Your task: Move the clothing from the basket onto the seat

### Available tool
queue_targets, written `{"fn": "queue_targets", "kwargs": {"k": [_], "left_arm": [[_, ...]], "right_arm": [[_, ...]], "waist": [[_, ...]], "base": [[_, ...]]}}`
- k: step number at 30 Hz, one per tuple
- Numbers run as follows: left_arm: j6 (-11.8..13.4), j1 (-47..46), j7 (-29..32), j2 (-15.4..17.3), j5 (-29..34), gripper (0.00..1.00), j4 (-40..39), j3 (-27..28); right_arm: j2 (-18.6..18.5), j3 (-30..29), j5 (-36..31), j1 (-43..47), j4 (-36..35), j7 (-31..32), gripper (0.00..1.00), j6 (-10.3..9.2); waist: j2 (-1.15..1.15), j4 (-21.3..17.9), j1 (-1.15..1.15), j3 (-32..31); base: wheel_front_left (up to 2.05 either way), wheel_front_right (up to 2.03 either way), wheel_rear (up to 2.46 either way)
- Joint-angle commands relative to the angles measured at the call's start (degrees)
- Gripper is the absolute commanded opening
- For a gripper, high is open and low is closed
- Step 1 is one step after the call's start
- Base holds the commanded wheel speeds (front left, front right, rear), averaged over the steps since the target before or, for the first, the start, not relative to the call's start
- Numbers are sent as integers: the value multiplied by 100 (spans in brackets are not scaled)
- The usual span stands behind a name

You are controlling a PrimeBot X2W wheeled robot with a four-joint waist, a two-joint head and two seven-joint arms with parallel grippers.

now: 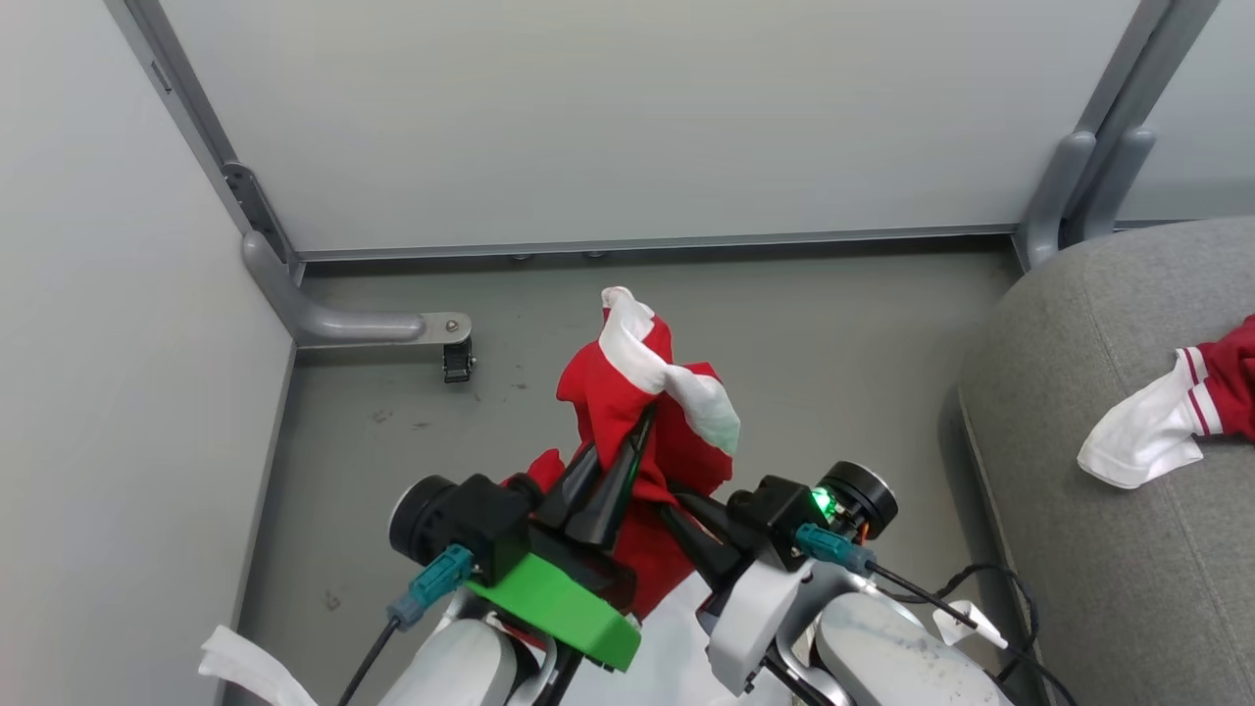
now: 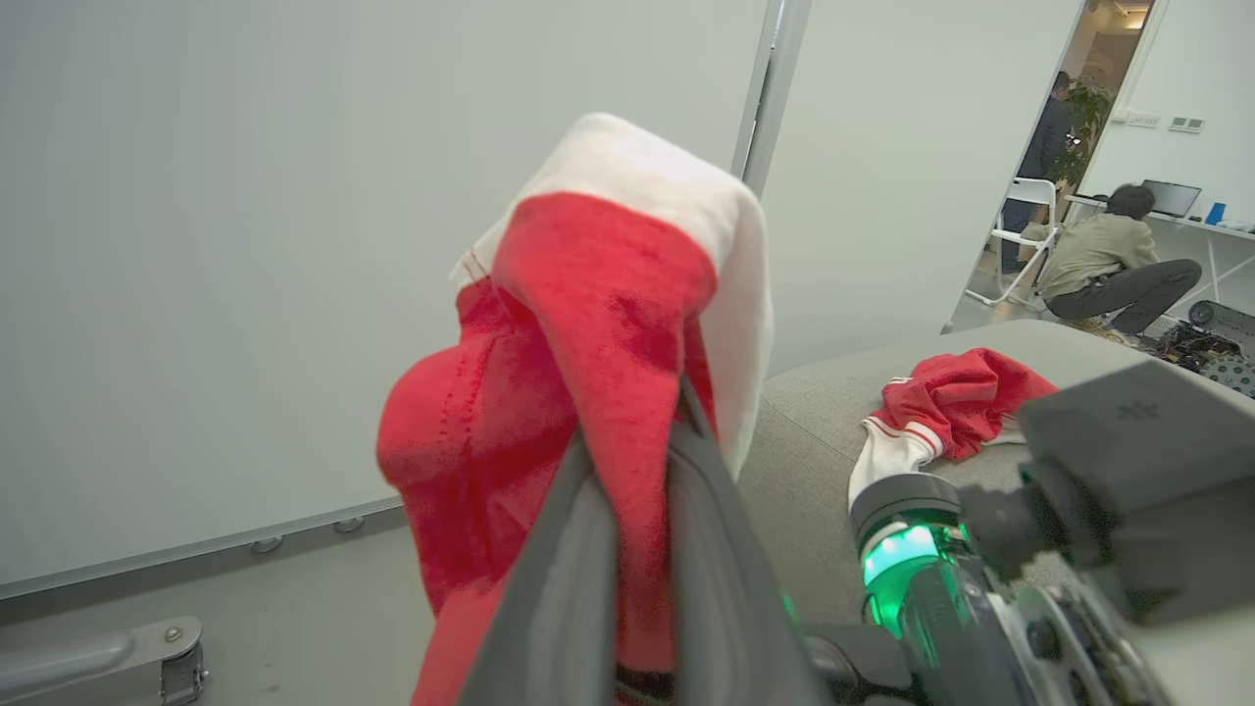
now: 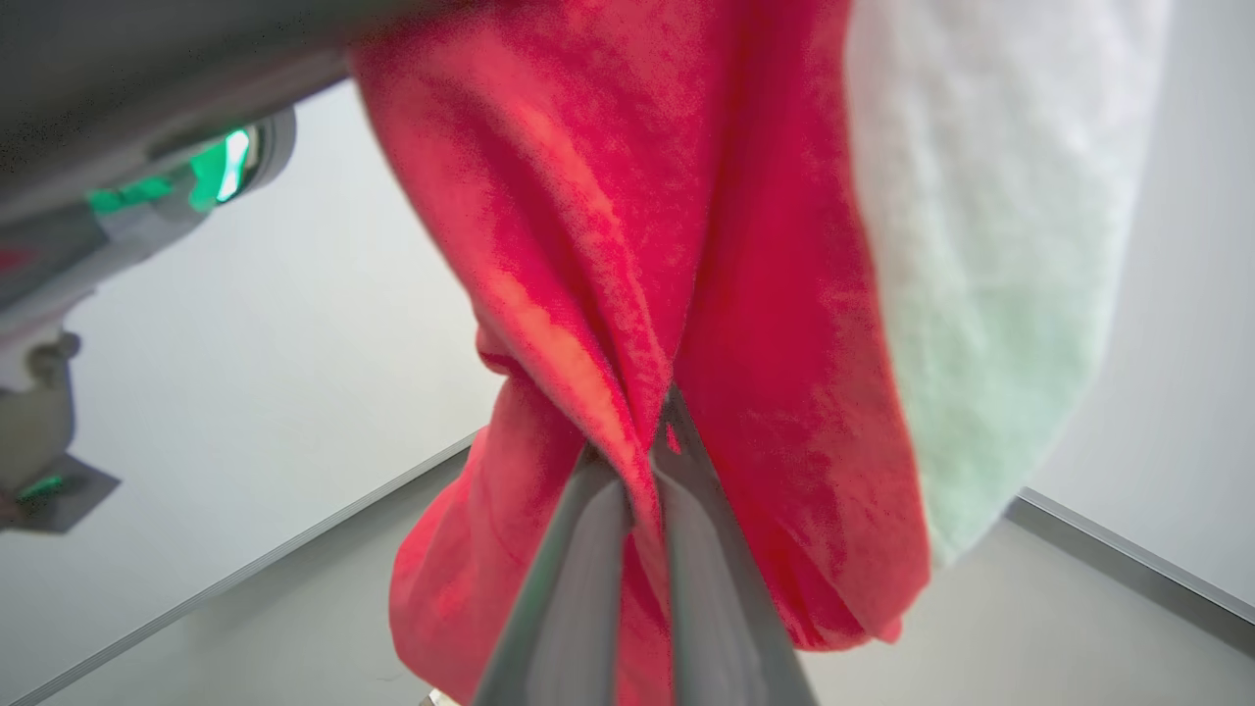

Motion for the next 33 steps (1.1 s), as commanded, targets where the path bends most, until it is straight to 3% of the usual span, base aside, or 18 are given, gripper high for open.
{"fn": "queue_targets", "kwargs": {"k": [1, 2, 9, 26, 29, 33], "left_arm": [[-18, 27, -3, 45, 31, 70, -11, 130], [-18, 63, -3, 43, 54, 100, 6, 199], [-18, 229, -2, 57, 197, 100, 48, 473], [-18, 323, -1, 119, 276, 100, 118, 666], [-18, 311, -1, 139, 274, 100, 139, 636], [-18, 113, -1, 168, 204, 100, 204, 435]], "right_arm": [[-26, -90, 66, 166, -68, -11, 0, -8], [-26, -147, 85, 204, -108, -11, 0, -8], [-23, -548, 171, 581, -498, -11, 0, -7], [-17, -938, 301, 978, -1116, -11, 0, -7], [-15, -1017, 326, 1063, -1166, -11, 0, -7], [-12, -1346, 275, 1188, -1297, -11, 0, -7]], "waist": [[0, -124, 0, 38], [0, -183, 0, 47], [0, -898, 0, 59], [0, -3423, 0, 341], [0, -3693, 0, 390], [0, -3763, 0, 524]], "base": [[0, 0, 0], [0, 0, 0], [0, 0, 0], [0, 0, 0], [0, 0, 0], [0, 0, 0]]}}
